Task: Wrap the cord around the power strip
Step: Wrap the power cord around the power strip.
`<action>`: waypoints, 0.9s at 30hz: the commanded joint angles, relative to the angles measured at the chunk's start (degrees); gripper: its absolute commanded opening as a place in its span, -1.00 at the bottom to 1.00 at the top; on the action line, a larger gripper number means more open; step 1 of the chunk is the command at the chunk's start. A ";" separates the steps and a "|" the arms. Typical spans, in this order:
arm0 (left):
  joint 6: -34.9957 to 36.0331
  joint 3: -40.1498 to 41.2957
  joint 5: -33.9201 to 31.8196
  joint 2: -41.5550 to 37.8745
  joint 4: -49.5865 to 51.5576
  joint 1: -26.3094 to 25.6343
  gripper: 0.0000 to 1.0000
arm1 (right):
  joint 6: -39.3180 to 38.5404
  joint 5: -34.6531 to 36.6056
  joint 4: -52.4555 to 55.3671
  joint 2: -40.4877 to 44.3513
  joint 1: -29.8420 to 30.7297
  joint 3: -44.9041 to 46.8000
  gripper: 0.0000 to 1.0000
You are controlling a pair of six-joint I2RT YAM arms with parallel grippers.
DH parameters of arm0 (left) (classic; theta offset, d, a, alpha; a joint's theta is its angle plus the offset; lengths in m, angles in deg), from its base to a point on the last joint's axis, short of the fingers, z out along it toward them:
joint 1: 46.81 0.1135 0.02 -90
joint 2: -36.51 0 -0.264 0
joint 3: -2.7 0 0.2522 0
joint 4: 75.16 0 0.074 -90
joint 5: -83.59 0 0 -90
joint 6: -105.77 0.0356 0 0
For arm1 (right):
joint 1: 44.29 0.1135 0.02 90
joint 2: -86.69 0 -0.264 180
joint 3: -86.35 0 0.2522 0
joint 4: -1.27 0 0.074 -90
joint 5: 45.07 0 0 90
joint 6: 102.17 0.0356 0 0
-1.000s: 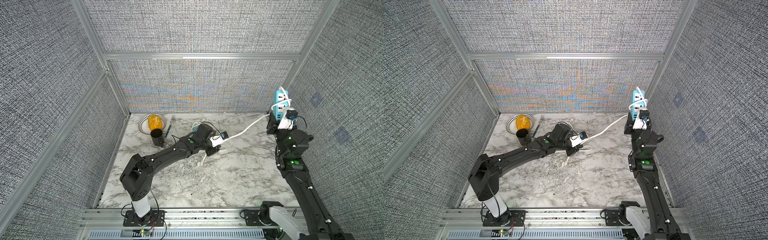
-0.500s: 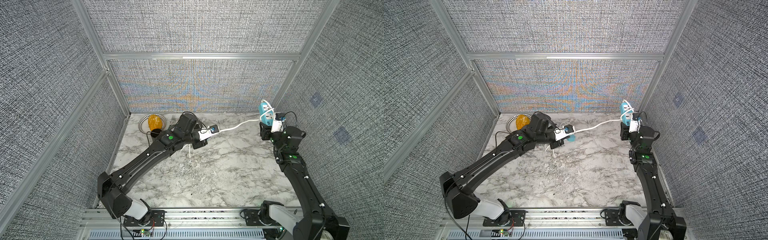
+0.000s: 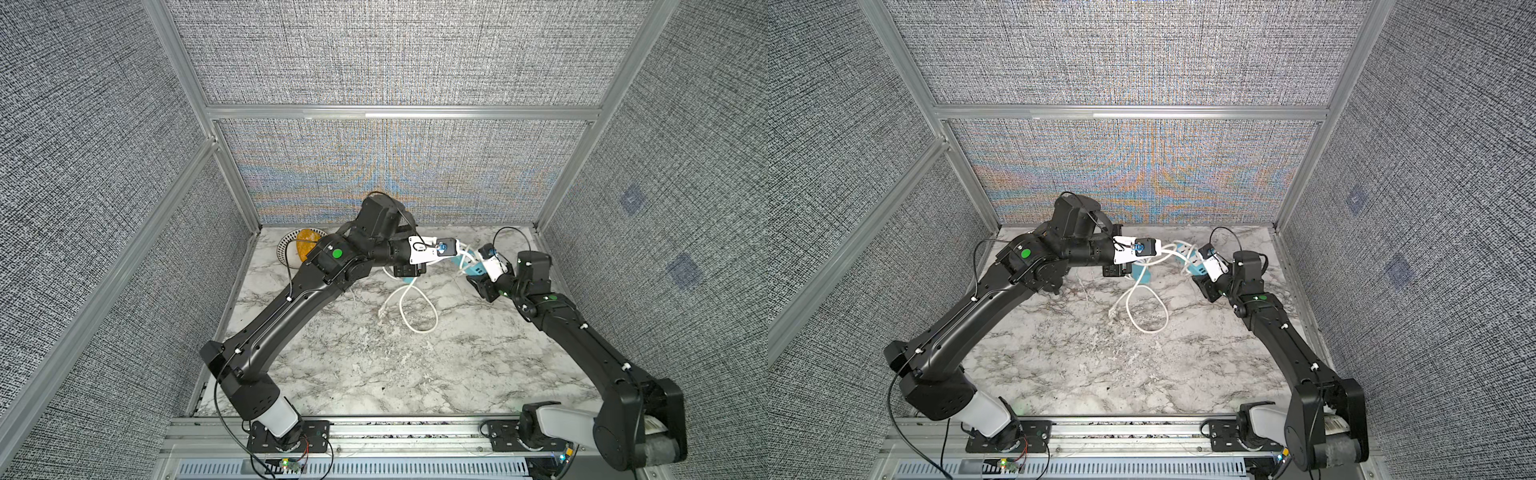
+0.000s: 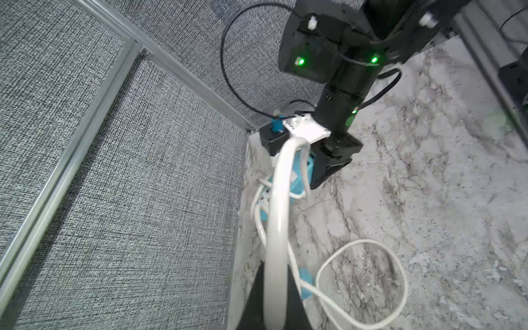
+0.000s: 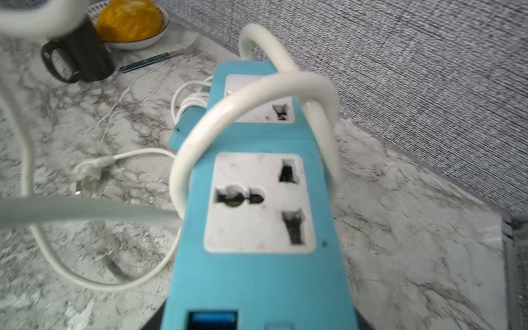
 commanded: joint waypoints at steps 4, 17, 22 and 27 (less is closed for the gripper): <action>8.12 -9.65 -8.91 5.18 4.23 1.74 -1.00 | -11.32 -15.56 3.10 2.99 0.51 4.71 -1.00; 7.25 -21.01 -3.13 12.22 3.82 2.55 -1.00 | -14.58 -23.49 -2.45 1.22 11.45 7.14 -1.00; 7.91 -21.57 -5.06 11.70 3.56 2.38 -1.00 | -9.21 -22.06 -14.66 5.81 10.40 12.21 -1.00; 9.05 -21.13 -5.66 12.13 2.92 2.26 -1.00 | -13.82 -33.66 -12.38 3.53 11.69 9.23 -1.00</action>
